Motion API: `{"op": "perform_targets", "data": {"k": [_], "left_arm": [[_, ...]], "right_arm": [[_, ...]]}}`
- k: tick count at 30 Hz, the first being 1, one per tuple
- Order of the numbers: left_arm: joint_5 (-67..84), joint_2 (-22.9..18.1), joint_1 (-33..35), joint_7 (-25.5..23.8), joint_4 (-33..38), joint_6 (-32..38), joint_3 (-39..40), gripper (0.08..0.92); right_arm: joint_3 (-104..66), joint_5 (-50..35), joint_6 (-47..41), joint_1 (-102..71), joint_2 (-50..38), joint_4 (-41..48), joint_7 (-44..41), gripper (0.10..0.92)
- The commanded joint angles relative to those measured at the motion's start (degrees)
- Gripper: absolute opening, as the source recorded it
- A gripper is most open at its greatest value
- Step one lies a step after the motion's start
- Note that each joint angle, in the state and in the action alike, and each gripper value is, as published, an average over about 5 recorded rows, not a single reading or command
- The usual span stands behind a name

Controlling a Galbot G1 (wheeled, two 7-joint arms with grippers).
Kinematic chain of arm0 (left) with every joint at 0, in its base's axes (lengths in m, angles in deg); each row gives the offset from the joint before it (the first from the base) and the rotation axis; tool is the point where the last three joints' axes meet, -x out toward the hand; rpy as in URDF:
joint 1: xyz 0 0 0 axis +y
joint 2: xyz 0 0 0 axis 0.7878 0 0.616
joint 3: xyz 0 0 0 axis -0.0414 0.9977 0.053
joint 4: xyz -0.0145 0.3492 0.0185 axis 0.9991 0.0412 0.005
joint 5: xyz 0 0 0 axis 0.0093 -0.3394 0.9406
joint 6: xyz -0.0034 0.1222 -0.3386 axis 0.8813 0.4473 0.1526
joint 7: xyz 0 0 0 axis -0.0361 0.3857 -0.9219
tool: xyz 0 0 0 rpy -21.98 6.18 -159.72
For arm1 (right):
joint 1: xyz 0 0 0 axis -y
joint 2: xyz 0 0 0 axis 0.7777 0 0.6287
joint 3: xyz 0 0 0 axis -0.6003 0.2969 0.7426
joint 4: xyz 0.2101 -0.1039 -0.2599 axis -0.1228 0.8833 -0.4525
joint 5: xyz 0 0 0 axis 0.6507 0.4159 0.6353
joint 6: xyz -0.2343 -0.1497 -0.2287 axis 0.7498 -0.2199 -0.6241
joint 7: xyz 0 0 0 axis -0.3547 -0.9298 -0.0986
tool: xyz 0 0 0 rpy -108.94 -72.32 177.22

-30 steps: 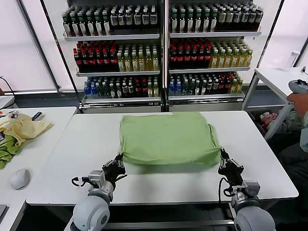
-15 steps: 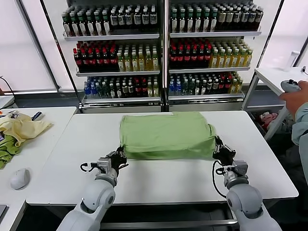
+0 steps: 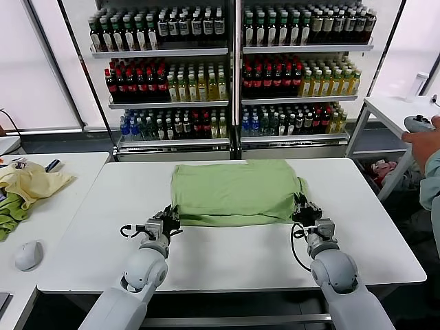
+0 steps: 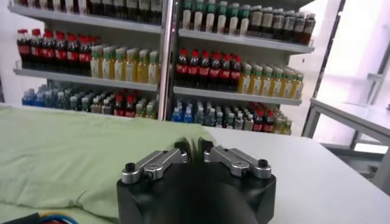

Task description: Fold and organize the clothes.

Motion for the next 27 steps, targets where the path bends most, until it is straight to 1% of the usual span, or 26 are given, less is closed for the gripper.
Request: {"op": "perform_targets", "data": {"k": [1, 10, 12, 15, 17, 20, 23, 27], "left_arm": [[-0.3, 0.7, 3.0, 0.0, 2.0, -0.1, -0.9, 0.494], [1.5, 0.3, 2.8, -0.1, 1.4, -1.0, -0.4, 0.753], [1.7, 0.0, 2.4, 0.0, 1.1, -1.3, -0.2, 0.795], [1.8, -0.8, 2.2, 0.2, 0.6, -1.5, 0.2, 0.819], [1.7, -1.5, 2.4, 0.4, 0.3, -1.6, 0.5, 0.821], [1.5, -2.3, 2.3, 1.1, -0.4, -1.5, 0.6, 0.817], [1.6, -2.8, 2.0, 1.7, -0.9, -1.8, 0.4, 0.772], [2.2, -3.3, 1.9, 2.0, -1.4, -2.7, 0.4, 0.657]], "right_arm": [[-2.8, -0.1, -0.8, -1.7, -0.1, 0.5, 0.1, 0.532], [-4.7, -3.7, -5.4, -3.4, -0.4, 1.1, 1.1, 0.770], [-3.9, -4.3, -6.4, -3.1, -0.3, 1.5, 1.1, 0.804], [-2.5, -5.1, -7.3, -2.4, 0.1, 2.2, 1.1, 0.820], [-1.7, -5.8, -7.5, -1.9, 0.2, 2.6, 1.1, 0.819], [-0.7, -6.9, -8.2, -1.3, 0.2, 3.5, 1.5, 0.787], [-0.1, -7.8, -8.8, -0.8, 0.1, 4.5, 2.0, 0.707], [0.4, -8.5, -9.1, -0.9, 0.1, 5.0, 2.2, 0.578]]}}
